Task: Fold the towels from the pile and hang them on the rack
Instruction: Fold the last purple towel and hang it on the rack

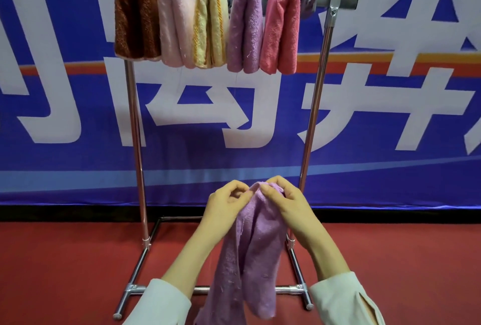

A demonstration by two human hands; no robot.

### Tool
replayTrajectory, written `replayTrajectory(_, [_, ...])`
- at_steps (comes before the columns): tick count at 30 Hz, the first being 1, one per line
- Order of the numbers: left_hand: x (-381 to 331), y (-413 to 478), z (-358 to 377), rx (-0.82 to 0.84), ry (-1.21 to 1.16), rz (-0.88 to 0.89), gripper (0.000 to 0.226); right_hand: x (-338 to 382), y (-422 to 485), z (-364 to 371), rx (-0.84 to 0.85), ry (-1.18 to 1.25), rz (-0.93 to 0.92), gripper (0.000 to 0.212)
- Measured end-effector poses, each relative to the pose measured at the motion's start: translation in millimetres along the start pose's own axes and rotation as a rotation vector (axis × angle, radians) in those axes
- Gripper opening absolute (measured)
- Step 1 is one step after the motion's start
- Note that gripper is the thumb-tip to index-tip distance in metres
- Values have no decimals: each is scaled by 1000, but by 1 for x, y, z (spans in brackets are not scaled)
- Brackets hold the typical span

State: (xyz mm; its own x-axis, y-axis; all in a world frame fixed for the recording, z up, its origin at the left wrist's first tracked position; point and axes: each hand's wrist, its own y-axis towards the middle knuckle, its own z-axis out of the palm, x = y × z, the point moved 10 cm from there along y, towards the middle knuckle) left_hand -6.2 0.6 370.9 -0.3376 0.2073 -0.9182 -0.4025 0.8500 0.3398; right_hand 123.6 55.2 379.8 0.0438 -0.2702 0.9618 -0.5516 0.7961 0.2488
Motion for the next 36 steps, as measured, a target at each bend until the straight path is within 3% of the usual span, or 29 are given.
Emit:
replayTrajectory(2, [8, -1, 4, 11, 155, 13, 5, -2, 0, -2, -52, -3, 5, 24])
replayTrajectory(6, [42, 0, -1, -20, 399, -47, 14, 2, 0, -12, -166, 72, 2, 24])
replayTrajectory(9, [71, 1, -17, -78, 310, -167, 23, -1, -1, -31, -300, 163, 41, 20])
replayTrajectory(12, [77, 4, -21, -79, 47, -210, 12, -5, -2, -45, -381, 239, 52, 18])
replayTrajectory(16, [37, 4, -21, -134, -240, -139, 16, -3, 0, -43, -318, 197, 39, 21])
replayTrajectory(20, [-2, 3, -6, -42, -273, -63, 13, -7, 0, -9, -38, 18, 99, 39])
replayTrajectory(24, [-15, -3, 2, 38, -293, -33, 14, -9, -4, 13, 147, 6, 98, 26])
replayTrajectory(27, [-12, -4, 2, 67, -280, -21, 13, -4, -2, 6, 79, 48, 67, 39])
replayTrajectory(32, [6, -4, 16, 166, -196, -86, 13, 10, -3, 0, -47, 128, -15, 21])
replayTrajectory(36, [34, -12, 26, 286, -173, -206, 12, 12, -5, -22, -218, 262, -57, 18])
